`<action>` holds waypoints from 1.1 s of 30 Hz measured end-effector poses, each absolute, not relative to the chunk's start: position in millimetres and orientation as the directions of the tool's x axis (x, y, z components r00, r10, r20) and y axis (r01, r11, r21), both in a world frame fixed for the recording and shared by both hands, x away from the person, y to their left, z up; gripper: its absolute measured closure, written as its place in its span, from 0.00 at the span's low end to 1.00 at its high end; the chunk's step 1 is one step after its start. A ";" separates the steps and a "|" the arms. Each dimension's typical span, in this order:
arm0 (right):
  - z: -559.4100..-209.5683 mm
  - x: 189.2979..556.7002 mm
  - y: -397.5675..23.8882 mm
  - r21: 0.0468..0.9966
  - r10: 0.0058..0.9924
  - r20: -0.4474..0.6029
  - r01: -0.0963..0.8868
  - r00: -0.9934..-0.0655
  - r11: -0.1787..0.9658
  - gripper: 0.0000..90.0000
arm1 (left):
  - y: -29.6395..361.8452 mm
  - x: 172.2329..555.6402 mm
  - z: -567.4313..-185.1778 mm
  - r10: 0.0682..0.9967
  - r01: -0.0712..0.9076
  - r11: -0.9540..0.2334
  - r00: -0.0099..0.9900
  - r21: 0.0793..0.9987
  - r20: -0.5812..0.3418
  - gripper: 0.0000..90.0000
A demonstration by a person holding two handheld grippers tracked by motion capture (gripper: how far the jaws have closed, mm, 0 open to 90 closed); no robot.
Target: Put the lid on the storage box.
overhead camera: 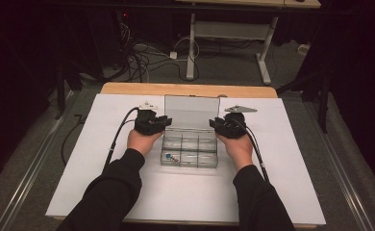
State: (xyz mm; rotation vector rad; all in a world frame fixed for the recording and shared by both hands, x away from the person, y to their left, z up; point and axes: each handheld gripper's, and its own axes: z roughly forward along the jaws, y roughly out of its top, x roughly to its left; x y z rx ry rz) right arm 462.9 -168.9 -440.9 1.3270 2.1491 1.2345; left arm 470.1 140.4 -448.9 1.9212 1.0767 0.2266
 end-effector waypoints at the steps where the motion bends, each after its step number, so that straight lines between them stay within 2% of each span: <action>1: -440.9 462.4 -168.8 0.807 0.845 0.155 0.559 -0.512 0.190 0.77 | 140.5 469.4 -448.8 0.757 0.591 -0.223 0.606 0.775 -0.245 0.77; 16: -440.0 451.4 -168.3 0.827 0.844 0.121 0.523 -0.522 0.205 0.78 | 139.9 459.3 -447.4 0.755 0.556 -0.247 0.623 0.794 -0.202 0.76; 33: -436.1 437.3 -168.8 0.831 0.839 0.073 0.497 -0.539 0.248 0.75 | 139.0 446.7 -444.8 0.749 0.528 -0.256 0.637 0.810 -0.179 0.69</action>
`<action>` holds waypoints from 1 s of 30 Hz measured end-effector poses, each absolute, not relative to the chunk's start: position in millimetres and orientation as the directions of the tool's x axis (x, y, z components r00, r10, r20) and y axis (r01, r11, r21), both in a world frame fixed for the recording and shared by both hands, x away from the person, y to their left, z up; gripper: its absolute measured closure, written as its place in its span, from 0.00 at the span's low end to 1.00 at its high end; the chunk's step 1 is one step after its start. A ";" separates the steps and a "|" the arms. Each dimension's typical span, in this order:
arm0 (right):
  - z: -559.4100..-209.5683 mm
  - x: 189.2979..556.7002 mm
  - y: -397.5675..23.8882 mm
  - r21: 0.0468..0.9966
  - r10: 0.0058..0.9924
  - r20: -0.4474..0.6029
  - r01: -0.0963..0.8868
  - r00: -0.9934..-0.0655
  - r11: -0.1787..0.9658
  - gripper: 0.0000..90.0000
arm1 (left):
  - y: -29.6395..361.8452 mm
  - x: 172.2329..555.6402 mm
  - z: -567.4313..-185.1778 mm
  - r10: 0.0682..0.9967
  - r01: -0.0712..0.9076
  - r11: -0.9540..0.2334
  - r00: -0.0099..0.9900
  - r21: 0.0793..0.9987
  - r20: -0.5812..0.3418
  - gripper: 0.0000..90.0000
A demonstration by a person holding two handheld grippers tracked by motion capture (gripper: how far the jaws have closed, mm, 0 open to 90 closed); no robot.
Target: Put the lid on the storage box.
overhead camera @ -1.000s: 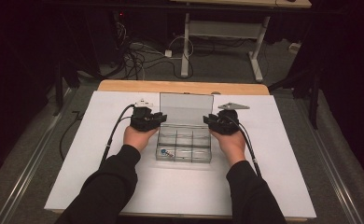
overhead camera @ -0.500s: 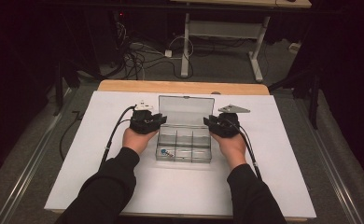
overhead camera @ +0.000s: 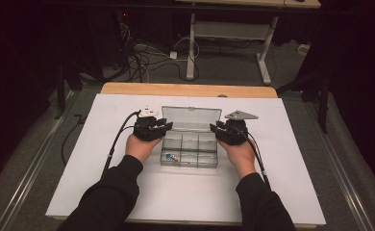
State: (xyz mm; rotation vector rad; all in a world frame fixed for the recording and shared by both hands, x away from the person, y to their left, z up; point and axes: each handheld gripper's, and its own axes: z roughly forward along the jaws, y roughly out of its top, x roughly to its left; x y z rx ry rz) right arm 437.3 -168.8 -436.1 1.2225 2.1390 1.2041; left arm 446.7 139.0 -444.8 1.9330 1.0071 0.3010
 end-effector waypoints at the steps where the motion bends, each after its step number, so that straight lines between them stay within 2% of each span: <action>1: -435.8 436.3 -169.6 0.831 0.840 0.077 0.500 -0.538 0.243 0.74 | 139.4 446.2 -444.5 0.749 0.528 -0.256 0.638 0.810 -0.179 0.69; 9: -434.5 420.6 -181.5 0.841 0.841 0.068 0.484 -0.537 0.241 0.71 | 141.9 441.7 -438.5 0.748 0.510 -0.247 0.641 0.824 -0.173 0.69; 10: -434.9 417.9 -182.8 0.842 0.840 0.067 0.482 -0.539 0.242 0.72 | 142.3 441.2 -437.6 0.747 0.510 -0.247 0.642 0.824 -0.174 0.64; 11: -435.3 415.0 -183.9 0.843 0.837 0.067 0.480 -0.543 0.244 0.72 | 142.8 440.6 -436.9 0.744 0.509 -0.249 0.646 0.824 -0.174 0.64; 14: -435.6 406.3 -186.2 0.847 0.832 0.065 0.471 -0.551 0.246 0.76 | 143.7 437.8 -435.8 0.748 0.504 -0.253 0.643 0.826 -0.163 0.64; 19: -433.5 392.7 -185.7 0.860 0.812 0.048 0.437 -0.582 0.263 0.88 | 147.6 431.4 -436.3 0.748 0.500 -0.251 0.643 0.829 -0.162 0.64; 22: -431.6 385.3 -184.5 0.865 0.797 0.041 0.421 -0.603 0.274 1.00 | 151.0 426.3 -437.8 0.747 0.494 -0.260 0.648 0.830 -0.152 0.64; 30: -427.5 370.0 -183.1 0.887 0.780 0.048 0.385 -0.624 0.253 1.00 | 157.8 411.2 -446.8 0.738 0.494 -0.262 0.656 0.829 -0.158 0.64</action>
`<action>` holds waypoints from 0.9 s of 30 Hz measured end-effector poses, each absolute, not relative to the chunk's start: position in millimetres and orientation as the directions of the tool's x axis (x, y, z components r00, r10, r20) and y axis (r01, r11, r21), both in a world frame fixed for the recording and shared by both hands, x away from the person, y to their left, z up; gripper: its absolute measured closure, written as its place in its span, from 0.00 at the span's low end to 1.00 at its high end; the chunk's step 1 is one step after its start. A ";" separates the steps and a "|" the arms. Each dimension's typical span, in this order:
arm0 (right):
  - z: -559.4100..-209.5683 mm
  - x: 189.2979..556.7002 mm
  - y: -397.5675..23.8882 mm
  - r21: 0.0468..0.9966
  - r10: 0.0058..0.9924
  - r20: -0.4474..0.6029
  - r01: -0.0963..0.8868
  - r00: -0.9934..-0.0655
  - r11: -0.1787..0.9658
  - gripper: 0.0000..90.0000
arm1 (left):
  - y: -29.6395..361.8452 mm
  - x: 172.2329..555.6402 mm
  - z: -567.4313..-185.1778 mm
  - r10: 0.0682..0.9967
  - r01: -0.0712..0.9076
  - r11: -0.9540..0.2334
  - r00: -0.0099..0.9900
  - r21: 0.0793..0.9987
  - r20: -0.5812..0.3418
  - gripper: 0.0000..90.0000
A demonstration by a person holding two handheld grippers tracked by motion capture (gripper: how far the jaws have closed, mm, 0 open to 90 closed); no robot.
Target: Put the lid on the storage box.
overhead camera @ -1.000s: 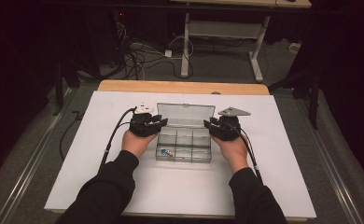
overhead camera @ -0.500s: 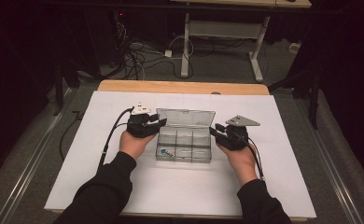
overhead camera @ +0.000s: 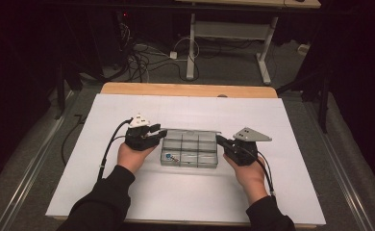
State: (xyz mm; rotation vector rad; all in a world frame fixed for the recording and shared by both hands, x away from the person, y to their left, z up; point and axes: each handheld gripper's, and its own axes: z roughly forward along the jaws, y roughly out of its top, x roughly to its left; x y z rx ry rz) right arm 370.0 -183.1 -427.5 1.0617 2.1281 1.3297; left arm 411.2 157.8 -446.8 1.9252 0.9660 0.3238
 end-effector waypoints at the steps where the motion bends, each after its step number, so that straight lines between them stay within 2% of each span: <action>1: -427.5 368.0 -183.0 0.889 0.780 0.044 0.381 -0.624 0.255 1.00 | 158.6 409.1 -448.4 0.739 0.491 -0.261 0.655 0.831 -0.155 0.64; 4: -428.8 362.7 -183.5 0.890 0.777 0.042 0.377 -0.628 0.257 1.00 | 162.8 402.9 -451.8 0.738 0.487 -0.261 0.657 0.833 -0.153 0.64; 11: -434.6 352.8 -184.7 0.890 0.777 0.048 0.380 -0.627 0.252 1.00 | 178.3 386.3 -461.3 0.737 0.490 -0.256 0.657 0.833 -0.160 0.54; 22: -451.6 341.8 -186.3 0.876 0.784 0.041 0.399 -0.620 0.270 1.00 | 202.7 349.7 -477.5 0.764 0.511 -0.244 0.625 0.824 -0.161 0.17; 24: -454.5 340.1 -186.3 0.874 0.785 0.041 0.403 -0.618 0.272 1.00 | 206.2 344.8 -478.4 0.774 0.502 -0.264 0.620 0.824 -0.131 0.15; 25: -455.7 339.6 -186.5 0.874 0.784 0.041 0.403 -0.619 0.272 1.00 | 207.7 343.1 -478.4 0.777 0.504 -0.270 0.617 0.820 -0.123 0.09; 27: -457.7 338.4 -186.7 0.872 0.784 0.040 0.405 -0.619 0.275 1.00 | 211.0 339.6 -478.8 0.780 0.505 -0.271 0.614 0.819 -0.120 0.05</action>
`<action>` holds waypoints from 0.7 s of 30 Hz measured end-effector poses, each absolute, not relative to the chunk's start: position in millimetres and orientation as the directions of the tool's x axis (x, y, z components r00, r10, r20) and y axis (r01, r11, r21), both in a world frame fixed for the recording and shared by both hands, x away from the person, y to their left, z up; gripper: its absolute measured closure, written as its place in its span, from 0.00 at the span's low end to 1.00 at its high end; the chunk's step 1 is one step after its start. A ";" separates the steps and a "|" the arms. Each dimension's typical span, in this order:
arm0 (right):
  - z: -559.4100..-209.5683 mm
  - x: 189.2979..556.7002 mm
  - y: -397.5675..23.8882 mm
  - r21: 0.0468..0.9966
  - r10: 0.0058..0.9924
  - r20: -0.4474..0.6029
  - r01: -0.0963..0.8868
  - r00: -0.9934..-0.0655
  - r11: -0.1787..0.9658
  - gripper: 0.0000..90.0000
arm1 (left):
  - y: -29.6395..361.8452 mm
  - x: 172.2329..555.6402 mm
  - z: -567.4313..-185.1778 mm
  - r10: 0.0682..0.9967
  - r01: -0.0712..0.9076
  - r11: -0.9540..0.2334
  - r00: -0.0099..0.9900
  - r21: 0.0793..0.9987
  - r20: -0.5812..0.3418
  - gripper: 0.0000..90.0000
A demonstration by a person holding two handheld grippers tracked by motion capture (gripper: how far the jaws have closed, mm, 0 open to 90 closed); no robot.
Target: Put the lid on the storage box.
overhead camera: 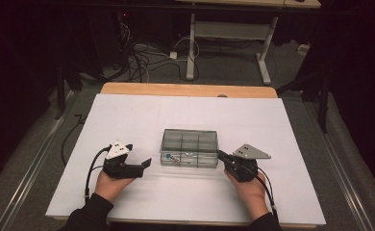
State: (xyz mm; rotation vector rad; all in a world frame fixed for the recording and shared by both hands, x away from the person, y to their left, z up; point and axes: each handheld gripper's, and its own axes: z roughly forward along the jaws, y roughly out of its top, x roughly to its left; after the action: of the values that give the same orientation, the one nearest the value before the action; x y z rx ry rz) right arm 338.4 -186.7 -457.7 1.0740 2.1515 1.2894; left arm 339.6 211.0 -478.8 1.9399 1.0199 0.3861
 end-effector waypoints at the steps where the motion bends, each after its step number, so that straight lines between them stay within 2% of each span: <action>1: -458.5 337.6 -186.8 0.870 0.786 0.037 0.406 -0.617 0.278 1.00 | 212.8 337.8 -479.2 0.780 0.505 -0.267 0.613 0.821 -0.124 0.04; 5: -461.8 335.5 -188.5 0.870 0.789 0.033 0.406 -0.614 0.280 1.00 | 218.0 332.2 -479.9 0.775 0.511 -0.260 0.617 0.820 -0.138 0.01; 17: -471.1 330.4 -195.2 0.863 0.795 0.032 0.419 -0.605 0.283 1.00 | 223.2 321.5 -482.6 0.772 0.507 -0.256 0.620 0.823 -0.141 0.01; 19: -470.5 328.2 -198.3 0.863 0.796 0.033 0.418 -0.604 0.282 0.95 | 226.0 319.9 -483.3 0.773 0.511 -0.251 0.617 0.822 -0.147 0.01; 21: -469.9 325.3 -203.4 0.862 0.798 0.038 0.423 -0.602 0.278 0.87 | 229.1 318.2 -483.5 0.777 0.510 -0.257 0.614 0.821 -0.138 0.01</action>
State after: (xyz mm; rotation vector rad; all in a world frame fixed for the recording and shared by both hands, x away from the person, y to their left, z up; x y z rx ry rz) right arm 325.3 -203.4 -469.9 1.1008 2.1504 1.2598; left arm 318.2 229.1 -483.5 1.9265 1.0222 0.3686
